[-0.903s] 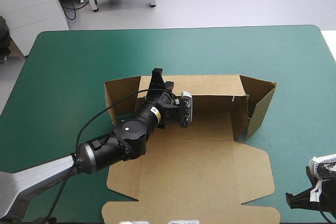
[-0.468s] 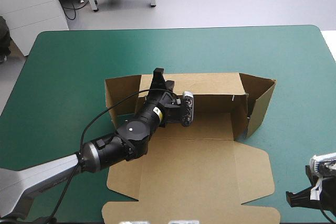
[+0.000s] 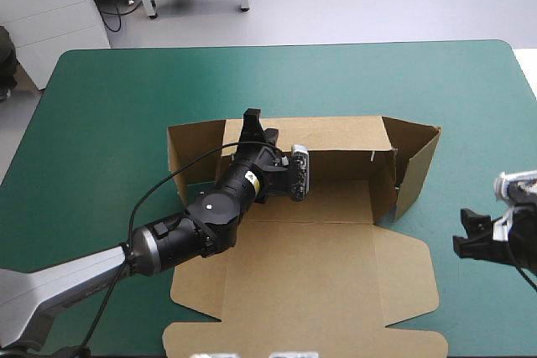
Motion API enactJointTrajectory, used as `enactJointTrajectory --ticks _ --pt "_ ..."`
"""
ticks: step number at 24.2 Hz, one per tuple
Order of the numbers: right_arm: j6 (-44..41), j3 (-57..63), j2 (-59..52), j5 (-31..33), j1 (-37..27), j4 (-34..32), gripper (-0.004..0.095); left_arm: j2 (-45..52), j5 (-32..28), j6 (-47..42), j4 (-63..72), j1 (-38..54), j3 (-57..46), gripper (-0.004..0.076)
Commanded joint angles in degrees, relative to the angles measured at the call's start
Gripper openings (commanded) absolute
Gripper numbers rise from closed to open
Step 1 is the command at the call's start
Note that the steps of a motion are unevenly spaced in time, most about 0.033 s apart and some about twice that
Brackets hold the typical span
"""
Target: Fold the box
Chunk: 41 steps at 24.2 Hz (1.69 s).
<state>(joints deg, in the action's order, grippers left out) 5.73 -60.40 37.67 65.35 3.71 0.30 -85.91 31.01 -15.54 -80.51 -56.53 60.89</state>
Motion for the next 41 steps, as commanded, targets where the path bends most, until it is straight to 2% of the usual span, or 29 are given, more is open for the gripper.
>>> enactJointTrajectory --ticks 1,7,9,16,21,24,28,41 --pt "-1.1 -4.1 5.4 -7.9 -0.5 -0.3 0.0740 1.5 -0.4 -1.2 -0.1 -0.2 1.3 -0.0032" --pt "-1.8 -11.0 18.2 -10.2 -0.6 -0.3 0.0738 1.5 -0.4 -1.2 -0.1 -0.2 1.3 -0.0032" --pt "-1.8 -16.8 25.0 -10.0 -0.6 0.1 0.0738 1.5 -0.4 -1.4 -0.1 -0.2 1.3 -0.0032" --pt "-1.8 -39.5 48.6 -4.3 -0.6 3.0 0.0738 1.5 -0.3 -2.3 -0.1 -0.3 1.3 -0.0032" --pt "-2.0 -43.0 57.5 1.4 -0.6 2.9 0.0738 1.5 -0.2 -2.3 -1.3 -0.3 1.3 -0.0032" --pt "-1.1 -43.0 58.8 6.1 -0.6 3.2 0.0738 1.5 -0.2 -2.3 -2.0 -0.3 1.3 -0.0032" --pt "-0.7 -42.1 57.1 6.1 -0.6 6.3 0.0738 1.5 2.0 -2.3 -2.0 -0.3 1.3 -0.0032" --pt "2.1 -29.7 47.6 4.9 -0.6 6.5 0.0694 1.5 2.2 -2.7 -2.7 -0.3 1.3 -0.0032"
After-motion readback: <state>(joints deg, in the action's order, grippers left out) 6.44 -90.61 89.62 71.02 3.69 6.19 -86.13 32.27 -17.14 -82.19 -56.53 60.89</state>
